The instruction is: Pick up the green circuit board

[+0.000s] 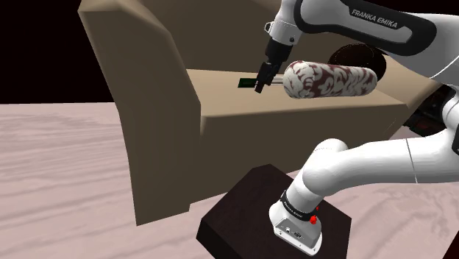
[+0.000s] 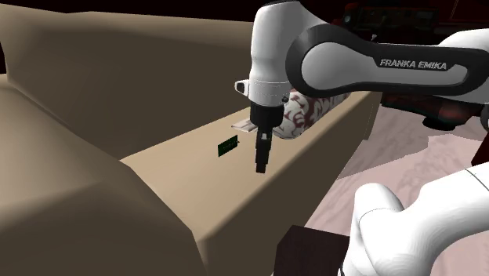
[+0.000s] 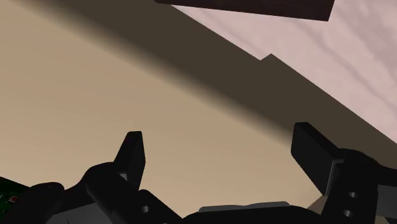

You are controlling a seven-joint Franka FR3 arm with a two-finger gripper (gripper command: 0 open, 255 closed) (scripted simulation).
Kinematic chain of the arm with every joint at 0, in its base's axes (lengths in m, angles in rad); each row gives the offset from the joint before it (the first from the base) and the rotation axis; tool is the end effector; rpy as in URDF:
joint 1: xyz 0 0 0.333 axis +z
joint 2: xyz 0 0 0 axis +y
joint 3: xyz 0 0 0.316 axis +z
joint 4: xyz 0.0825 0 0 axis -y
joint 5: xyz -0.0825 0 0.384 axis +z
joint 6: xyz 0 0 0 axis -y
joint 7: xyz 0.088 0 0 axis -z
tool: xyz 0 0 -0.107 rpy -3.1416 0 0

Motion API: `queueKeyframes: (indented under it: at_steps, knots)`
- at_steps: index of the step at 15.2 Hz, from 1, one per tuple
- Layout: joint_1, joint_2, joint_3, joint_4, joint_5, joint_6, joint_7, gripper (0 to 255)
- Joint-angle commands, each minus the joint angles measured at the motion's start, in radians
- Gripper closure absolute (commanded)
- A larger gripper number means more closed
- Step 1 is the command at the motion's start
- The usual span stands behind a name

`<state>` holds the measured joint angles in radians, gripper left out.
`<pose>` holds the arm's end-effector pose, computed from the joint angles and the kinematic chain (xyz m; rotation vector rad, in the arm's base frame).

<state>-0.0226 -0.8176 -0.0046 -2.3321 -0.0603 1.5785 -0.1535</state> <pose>0.2990 -0.0150 0.6123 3.0717 0.1941 0.0903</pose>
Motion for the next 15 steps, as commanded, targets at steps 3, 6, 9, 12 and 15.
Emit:
queueKeyframes:
  at_steps: [3, 6, 9, 12, 15]
  knots:
    - [0.019, 0.019, -0.068, 0.003, -0.04, 0.019, -0.136, 0]
    - [0.052, 0.068, -0.17, 0.026, -0.092, 0.051, -0.337, 0]
    - [0.09, 0.14, -0.269, 0.072, -0.131, 0.085, -0.537, 0]
    - [0.135, 0.231, -0.363, 0.137, -0.15, 0.118, -0.739, 0]
    - [0.186, 0.339, -0.455, 0.22, -0.145, 0.147, -0.943, 0]
